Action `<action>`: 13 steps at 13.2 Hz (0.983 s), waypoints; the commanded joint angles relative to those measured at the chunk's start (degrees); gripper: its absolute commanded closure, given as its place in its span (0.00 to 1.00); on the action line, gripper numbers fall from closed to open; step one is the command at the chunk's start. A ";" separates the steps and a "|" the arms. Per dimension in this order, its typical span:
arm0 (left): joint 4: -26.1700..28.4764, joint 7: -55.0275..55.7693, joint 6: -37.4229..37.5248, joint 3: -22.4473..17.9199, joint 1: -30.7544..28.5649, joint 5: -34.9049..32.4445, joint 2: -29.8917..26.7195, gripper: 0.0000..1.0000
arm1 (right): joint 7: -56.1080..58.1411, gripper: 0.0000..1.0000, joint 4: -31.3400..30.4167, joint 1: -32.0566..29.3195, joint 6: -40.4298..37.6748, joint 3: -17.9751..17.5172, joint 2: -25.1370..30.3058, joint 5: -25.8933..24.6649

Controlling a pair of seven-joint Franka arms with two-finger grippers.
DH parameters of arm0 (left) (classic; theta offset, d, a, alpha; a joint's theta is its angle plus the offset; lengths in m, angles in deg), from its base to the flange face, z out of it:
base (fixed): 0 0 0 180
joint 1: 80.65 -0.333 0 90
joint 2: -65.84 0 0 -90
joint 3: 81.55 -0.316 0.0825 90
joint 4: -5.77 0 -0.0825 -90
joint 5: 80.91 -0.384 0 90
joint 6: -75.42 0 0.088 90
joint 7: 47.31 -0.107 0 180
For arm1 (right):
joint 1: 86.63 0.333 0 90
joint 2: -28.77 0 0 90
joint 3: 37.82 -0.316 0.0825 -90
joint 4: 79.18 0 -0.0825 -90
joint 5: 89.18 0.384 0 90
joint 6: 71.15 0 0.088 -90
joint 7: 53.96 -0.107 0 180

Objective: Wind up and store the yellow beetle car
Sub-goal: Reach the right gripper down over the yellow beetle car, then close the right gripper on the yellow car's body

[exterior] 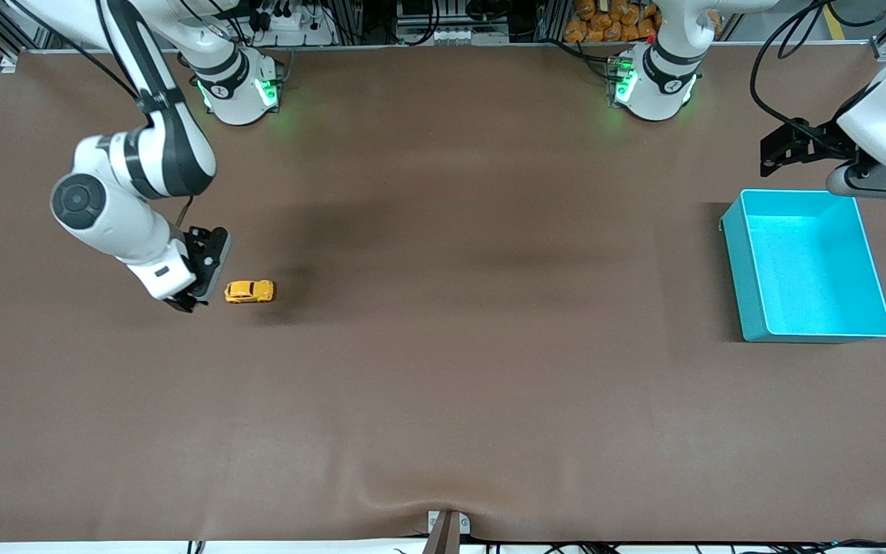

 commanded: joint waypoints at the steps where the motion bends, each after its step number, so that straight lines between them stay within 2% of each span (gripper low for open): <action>1: 0.08 -1.08 -0.36 0.03 0.24 -1.45 -0.77 0.00 | 6.77 0.00 -0.60 -0.16 2.78 -0.34 -3.22 -0.25; 5: 0.17 -0.12 -0.54 0.12 0.24 -1.11 -0.59 0.00 | 6.77 0.00 -0.69 0.11 4.36 -0.34 -6.92 -0.25; 13: -0.01 -0.38 -0.80 -0.06 -0.47 -0.93 -0.06 0.00 | 6.42 0.14 -1.56 0.63 6.99 -0.52 -9.83 -0.07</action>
